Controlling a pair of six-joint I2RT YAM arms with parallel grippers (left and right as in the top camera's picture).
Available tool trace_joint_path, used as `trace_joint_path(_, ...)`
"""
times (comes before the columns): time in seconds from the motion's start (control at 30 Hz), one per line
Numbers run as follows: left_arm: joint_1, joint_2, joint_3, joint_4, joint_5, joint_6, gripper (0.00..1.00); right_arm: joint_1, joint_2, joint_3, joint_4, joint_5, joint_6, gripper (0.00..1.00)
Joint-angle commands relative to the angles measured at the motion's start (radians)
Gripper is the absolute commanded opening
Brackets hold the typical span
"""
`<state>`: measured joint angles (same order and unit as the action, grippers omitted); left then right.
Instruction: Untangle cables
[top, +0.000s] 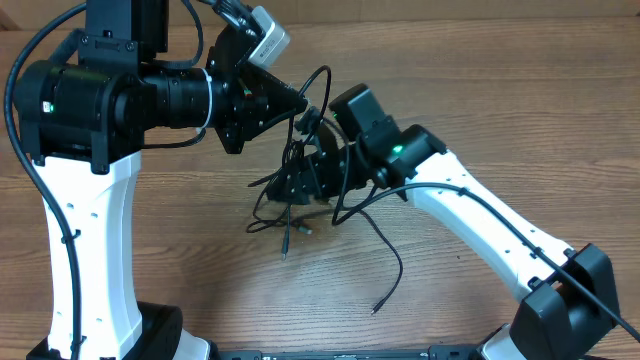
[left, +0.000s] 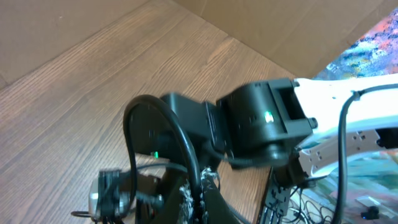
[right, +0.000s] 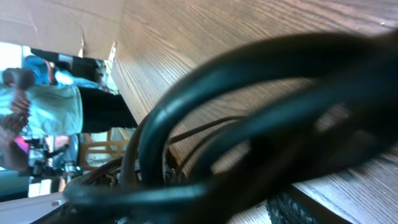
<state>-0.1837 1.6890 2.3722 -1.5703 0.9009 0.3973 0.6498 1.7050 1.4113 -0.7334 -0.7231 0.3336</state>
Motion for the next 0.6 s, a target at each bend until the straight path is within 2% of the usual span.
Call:
trace_joint_path(0.0,-0.002,-0.010,0.020,0.010,0.032,-0.020,0.04,0.033,0.007,-0.004,0.009,0.068,0.004,0.63)
trace_joint_path(0.03,-0.002,-0.010,0.020,0.011,0.032,-0.021,0.04,0.041,0.007,-0.004,0.011,0.089,0.004,0.42)
trace_joint_path(0.07,-0.002,-0.010,0.020,0.011,0.032,-0.021,0.04,0.046,0.007,-0.004,0.012,0.111,0.009,0.13)
trace_joint_path(0.1,-0.002,-0.010,0.020,0.011,0.032,-0.028,0.04,0.048,0.007,-0.004,0.012,0.134,0.018,0.04)
trace_joint_path(0.3,0.000,-0.010,0.020,0.009,0.031,-0.032,0.04,0.044,0.007,-0.004,-0.010,0.298,0.034,0.04)
trace_joint_path(0.57,0.002,-0.010,0.020,0.013,0.006,-0.032,0.04,-0.026,0.007,-0.004,-0.190,0.586,0.033,0.04)
